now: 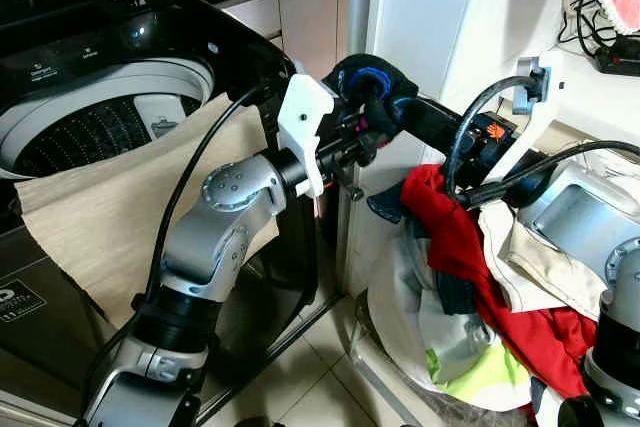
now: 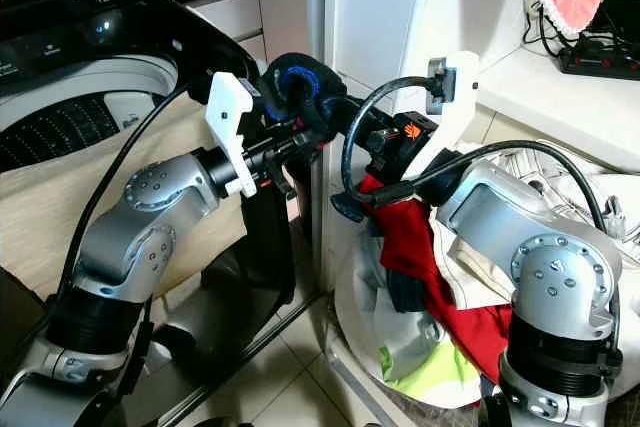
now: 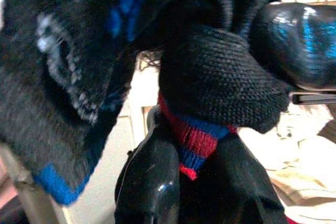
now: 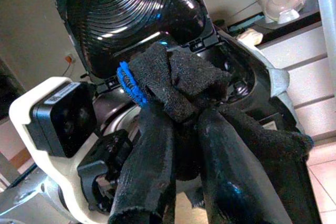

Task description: Clothes washing

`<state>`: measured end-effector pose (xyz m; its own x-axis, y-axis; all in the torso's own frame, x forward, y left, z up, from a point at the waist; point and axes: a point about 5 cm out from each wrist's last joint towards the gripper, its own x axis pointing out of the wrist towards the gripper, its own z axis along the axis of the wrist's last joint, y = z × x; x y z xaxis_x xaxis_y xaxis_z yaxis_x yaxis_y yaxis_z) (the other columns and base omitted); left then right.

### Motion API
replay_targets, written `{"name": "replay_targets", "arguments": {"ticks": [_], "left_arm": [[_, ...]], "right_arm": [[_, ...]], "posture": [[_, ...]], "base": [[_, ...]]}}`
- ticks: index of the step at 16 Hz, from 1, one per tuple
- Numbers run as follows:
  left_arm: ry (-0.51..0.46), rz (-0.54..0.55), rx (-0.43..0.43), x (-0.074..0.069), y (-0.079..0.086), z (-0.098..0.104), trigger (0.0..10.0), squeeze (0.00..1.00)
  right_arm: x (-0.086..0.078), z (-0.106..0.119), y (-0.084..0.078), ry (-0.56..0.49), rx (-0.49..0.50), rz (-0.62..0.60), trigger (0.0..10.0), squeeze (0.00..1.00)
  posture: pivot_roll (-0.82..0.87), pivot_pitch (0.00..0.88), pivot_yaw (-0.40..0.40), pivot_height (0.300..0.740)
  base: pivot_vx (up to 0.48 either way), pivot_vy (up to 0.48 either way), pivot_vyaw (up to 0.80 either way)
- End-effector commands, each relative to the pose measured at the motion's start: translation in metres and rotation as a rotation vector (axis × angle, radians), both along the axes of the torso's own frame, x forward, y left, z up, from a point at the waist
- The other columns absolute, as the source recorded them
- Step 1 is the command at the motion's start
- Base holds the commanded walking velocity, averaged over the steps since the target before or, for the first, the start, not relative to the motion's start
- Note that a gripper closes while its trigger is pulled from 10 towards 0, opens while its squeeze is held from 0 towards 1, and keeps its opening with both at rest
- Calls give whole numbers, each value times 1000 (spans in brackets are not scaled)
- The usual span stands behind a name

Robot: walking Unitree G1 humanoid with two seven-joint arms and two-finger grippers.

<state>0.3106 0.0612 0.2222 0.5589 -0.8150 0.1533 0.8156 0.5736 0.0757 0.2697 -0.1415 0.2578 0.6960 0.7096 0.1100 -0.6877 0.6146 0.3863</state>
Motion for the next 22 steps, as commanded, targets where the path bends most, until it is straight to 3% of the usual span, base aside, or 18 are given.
{"name": "replay_targets", "arguments": {"ticks": [1, 6, 7, 8, 9, 10, 11, 12, 13, 14, 15, 16, 18, 20, 22], "left_arm": [[-48, 139, -33, 12, 20, 13, 0, 0], [-72, 227, -53, 20, 30, 18, 0, 0], [-99, 298, -77, 25, 36, 22, 0, 0], [-189, 427, -55, 31, 48, 34, 0, 0], [-244, 515, -63, 36, 59, 44, 0, 0], [-386, 745, -33, 45, 95, 75, 0, 0], [-431, 802, -13, 46, 106, 84, 0, 0], [-469, 945, 79, 53, 135, 96, 0, 0], [-491, 1043, 137, 56, 157, 102, 9255, 0], [-492, 1065, 166, 58, 173, 107, 10000, 0], [-442, 1018, 229, 63, 176, 102, 10000, 678], [-321, 964, 322, 71, 177, 87, 10000, 1000], [-193, 953, 368, 77, 182, 71, 10000, 1000], [-108, 1027, 412, 81, 193, 61, 10000, 1000], [-82, 1067, 440, 83, 201, 57, 10000, 1000]], "right_arm": [[0, 1, 1, -4, -15, 6, 10000, 1000], [2, 8, -3, -35, 35, -17, 10000, 1000], [4, 11, -6, -64, 15, -56, 10000, 1000], [5, 12, -6, -77, -1, -70, 10000, 0], [4, 12, -6, -81, -18, -66, 10000, 0], [3, 4, 2, -96, -164, -49, 10000, 0], [2, 1, 4, -101, -217, -47, 10000, 0], [6, -4, 9, -95, -250, -70, 10000, 0], [9, -6, 10, -94, -253, -97, 10000, 0], [13, -8, 11, -95, -258, -129, 10000, 0], [14, -9, 11, -92, -262, -143, 10000, 0], [14, -12, 14, -84, -274, -140, 10000, 0], [13, -18, 18, -78, -316, -125, 10000, 0], [8, -26, 23, -70, -367, -99, 10000, 0], [6, -31, 24, -62, -389, -101, 10000, 0]], "posture": [[-98, 0, 53, 740], [-98, 0, 55, 740], [-97, 0, 54, 740], [-99, 0, 55, 740], [-97, 0, 53, 740], [-93, 0, 52, 740], [-93, 0, 52, 740], [-88, 0, 50, 740], [-88, 0, 50, 740], [-81, 0, 47, 740], [-77, 0, 45, 740], [-77, 0, 46, 740], [-88, 0, 53, 740], [-88, 0, 54, 740], [-99, 0, 57, 740]], "base": [[0, 0, 0], [0, 0, 0], [0, 0, 0], [0, 0, 0], [0, 0, 0], [0, 0, 0], [0, 0, 0], [0, 0, 0], [0, 0, 0], [0, 0, 0], [0, 0, 0], [0, 0, 0], [0, 0, 0], [0, 0, 0], [0, 0, 0]]}}
